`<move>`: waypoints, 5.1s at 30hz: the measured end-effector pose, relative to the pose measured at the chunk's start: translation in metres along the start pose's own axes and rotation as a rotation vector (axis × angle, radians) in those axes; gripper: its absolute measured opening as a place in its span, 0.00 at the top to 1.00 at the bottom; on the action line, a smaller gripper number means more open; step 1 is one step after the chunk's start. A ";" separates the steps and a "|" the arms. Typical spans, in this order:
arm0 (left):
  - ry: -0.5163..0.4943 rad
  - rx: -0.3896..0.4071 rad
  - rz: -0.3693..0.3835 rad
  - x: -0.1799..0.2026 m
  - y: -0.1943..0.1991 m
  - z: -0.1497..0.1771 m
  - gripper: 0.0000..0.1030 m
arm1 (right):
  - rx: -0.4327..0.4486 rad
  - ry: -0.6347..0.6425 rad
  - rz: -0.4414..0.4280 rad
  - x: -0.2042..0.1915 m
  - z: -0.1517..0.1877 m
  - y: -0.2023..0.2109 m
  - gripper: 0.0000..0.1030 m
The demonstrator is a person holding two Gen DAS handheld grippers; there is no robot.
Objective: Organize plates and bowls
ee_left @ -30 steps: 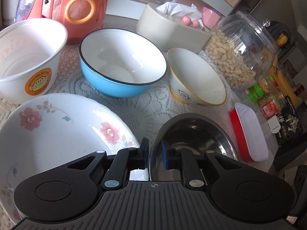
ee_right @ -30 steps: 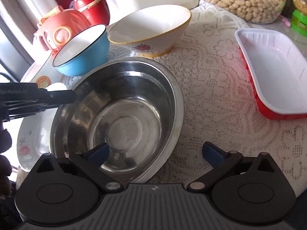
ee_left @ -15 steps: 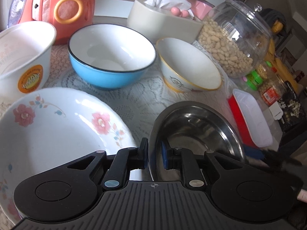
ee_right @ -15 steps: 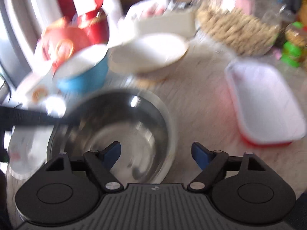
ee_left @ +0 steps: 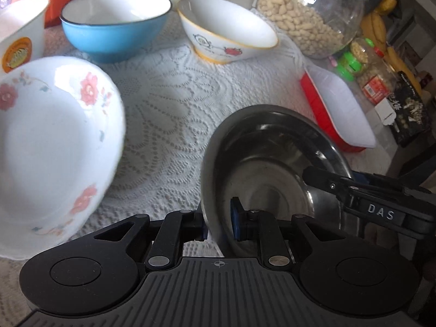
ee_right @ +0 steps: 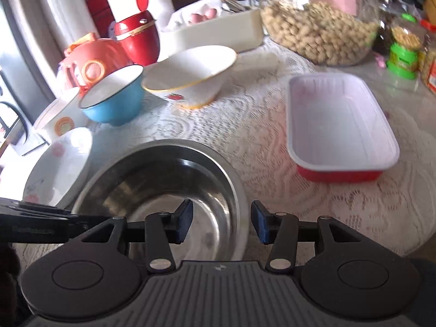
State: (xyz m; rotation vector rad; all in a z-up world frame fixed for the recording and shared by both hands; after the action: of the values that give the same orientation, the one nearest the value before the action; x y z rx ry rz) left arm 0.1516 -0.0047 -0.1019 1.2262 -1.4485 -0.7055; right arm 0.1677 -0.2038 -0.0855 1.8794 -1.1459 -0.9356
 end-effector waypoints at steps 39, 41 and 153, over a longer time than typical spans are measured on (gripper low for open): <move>0.389 0.161 -0.094 -0.146 0.133 0.013 0.70 | 0.037 0.400 -0.164 -0.167 -0.068 -0.058 0.60; 0.387 0.151 -0.045 -0.146 0.139 0.007 0.69 | 0.031 0.379 -0.140 -0.158 -0.067 -0.061 0.60; 0.257 0.142 0.041 -0.031 0.005 -0.141 0.77 | 0.034 -0.119 -0.123 0.009 -0.164 -0.095 0.71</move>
State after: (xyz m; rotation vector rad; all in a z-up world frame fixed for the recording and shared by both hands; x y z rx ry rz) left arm 0.2806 0.0525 -0.0706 1.3389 -1.3220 -0.4057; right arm 0.3483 -0.1460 -0.0930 1.9618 -1.1316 -1.1161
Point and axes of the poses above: each gripper's, at about its wrist camera, not at the fingertips, and y roughly against the way its jaws point, x to its right, z to its underside, the point moved 1 cm from there along -y, roughly the way its jaws point, and after that the axes turned 11 degrees about -x, right-handed, at the moved point
